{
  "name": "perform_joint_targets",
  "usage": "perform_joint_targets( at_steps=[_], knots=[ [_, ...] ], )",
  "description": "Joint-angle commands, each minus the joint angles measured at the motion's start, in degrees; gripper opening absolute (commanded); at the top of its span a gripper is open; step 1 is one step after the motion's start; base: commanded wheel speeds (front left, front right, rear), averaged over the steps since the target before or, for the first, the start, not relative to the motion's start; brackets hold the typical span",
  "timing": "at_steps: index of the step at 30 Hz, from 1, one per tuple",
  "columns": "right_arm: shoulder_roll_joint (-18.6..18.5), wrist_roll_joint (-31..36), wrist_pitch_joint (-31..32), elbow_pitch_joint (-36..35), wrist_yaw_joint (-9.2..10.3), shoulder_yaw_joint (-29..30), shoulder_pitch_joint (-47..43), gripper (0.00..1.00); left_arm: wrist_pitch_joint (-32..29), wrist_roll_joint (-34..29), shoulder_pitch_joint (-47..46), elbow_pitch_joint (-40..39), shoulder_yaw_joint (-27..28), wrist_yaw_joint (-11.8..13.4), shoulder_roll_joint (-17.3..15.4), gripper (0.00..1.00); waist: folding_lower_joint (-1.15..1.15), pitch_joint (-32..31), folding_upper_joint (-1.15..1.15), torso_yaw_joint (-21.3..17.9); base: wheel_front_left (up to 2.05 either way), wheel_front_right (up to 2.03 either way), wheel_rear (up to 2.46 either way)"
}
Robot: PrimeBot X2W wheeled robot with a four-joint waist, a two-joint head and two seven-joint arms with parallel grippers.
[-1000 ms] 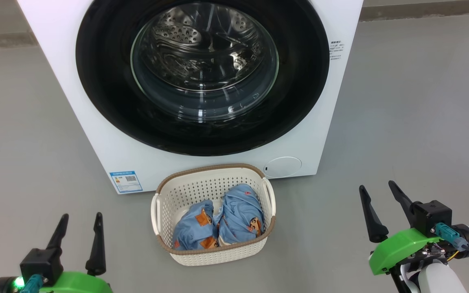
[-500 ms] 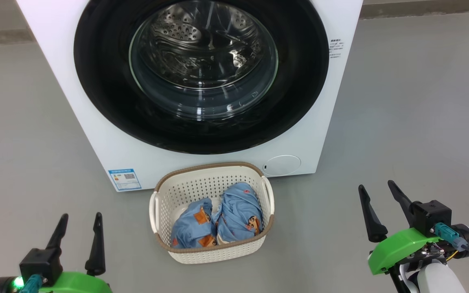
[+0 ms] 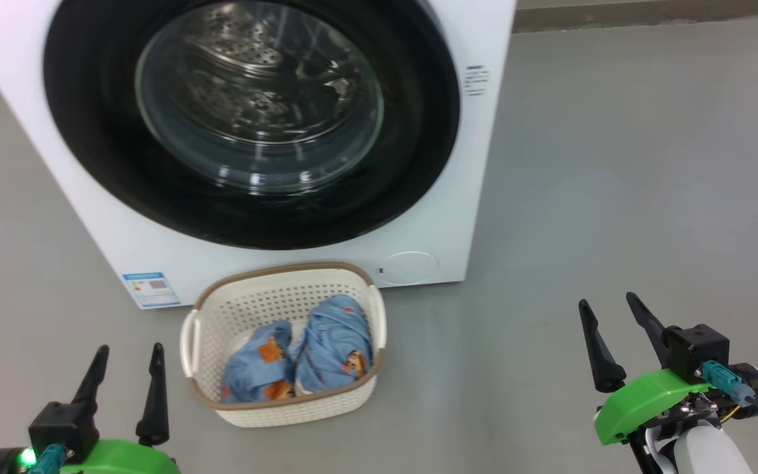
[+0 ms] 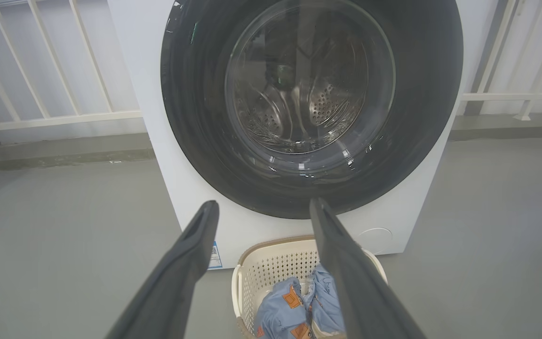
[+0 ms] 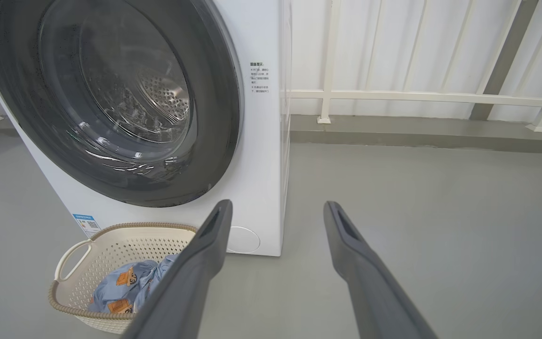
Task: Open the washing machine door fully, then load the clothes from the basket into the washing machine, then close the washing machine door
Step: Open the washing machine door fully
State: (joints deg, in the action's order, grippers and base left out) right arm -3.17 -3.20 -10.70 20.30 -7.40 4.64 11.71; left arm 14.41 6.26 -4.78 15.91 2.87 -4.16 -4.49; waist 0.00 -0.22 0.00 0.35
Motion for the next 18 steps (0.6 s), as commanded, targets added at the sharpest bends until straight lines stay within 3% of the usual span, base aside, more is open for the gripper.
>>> perform_joint_targets(
  at_steps=[1, 9, 18],
  knots=[
    [0.0, -0.3, -0.4, -1.2, -0.09, -1.2, 1.8, 1.0, 0.6, -0.1, -2.4, -1.4, 2.2, -0.3, -0.7, 1.0, 0.0, 0.1, 0.0, 0.0, 1.24, 1.2, -2.44],
    [0.0, -1.0, -0.7, -1.2, -0.09, -1.2, 1.9, 1.0, 0.6, -0.2, -2.4, -2.6, 2.5, -0.5, -0.5, 1.0, 0.0, 0.8, 0.0, -0.1, 0.87, 0.86, -1.73],
    [-0.1, -1.1, -1.2, -1.4, -0.09, -1.2, 2.1, 1.0, 0.6, -0.7, -1.6, -4.2, 2.4, -0.9, -0.1, 1.0, 0.0, 1.2, 0.0, 0.0, 0.21, 0.21, -0.43]
  ],
)
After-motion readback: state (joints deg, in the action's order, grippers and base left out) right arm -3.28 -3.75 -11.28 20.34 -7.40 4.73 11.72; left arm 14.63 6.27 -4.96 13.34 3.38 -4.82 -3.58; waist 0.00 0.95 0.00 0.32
